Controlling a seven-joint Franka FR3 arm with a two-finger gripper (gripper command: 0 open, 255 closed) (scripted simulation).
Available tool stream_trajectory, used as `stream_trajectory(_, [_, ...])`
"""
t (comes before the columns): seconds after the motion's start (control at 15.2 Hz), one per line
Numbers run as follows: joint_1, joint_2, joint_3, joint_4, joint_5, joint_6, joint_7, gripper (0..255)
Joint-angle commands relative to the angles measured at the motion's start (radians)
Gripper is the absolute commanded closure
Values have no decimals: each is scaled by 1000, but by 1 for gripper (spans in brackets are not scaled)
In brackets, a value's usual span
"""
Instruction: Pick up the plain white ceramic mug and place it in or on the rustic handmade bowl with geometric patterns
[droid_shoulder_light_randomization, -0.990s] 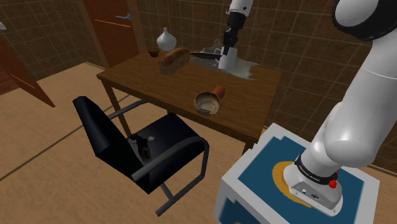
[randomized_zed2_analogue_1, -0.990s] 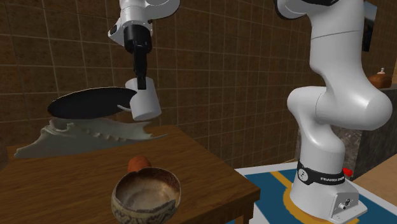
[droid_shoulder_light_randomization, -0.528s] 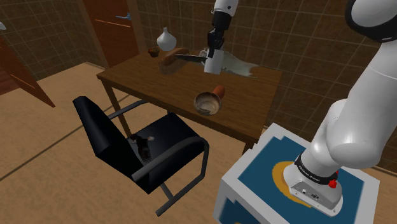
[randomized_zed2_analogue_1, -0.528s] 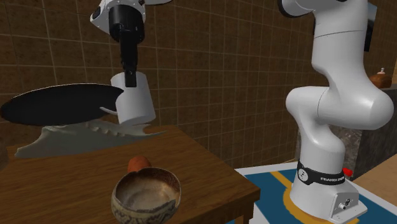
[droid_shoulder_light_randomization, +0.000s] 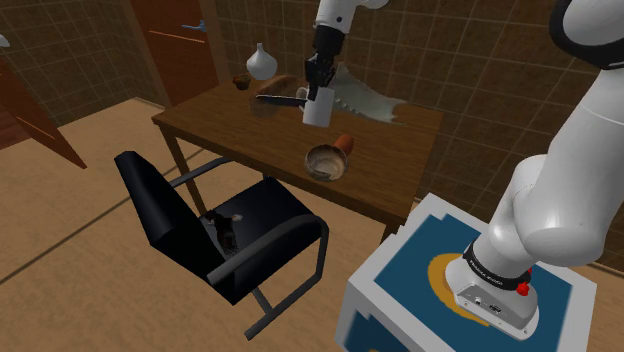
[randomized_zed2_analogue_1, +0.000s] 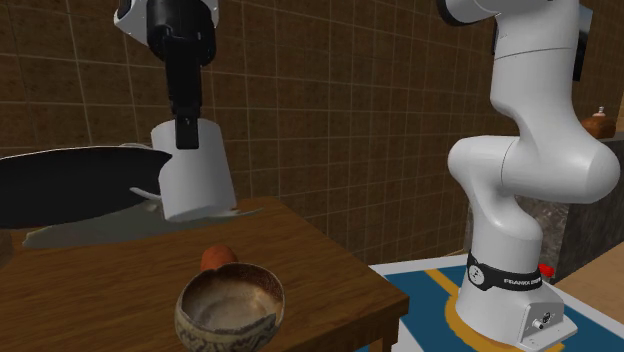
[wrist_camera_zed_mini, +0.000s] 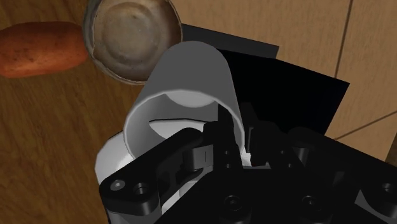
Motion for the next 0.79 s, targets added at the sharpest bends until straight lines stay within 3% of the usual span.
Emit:
stream_trajectory(0.0, [2,4,2,-23,3,26,-8,255])
stream_trajectory(0.73, [6,24,6,-143,23,152,-66,255])
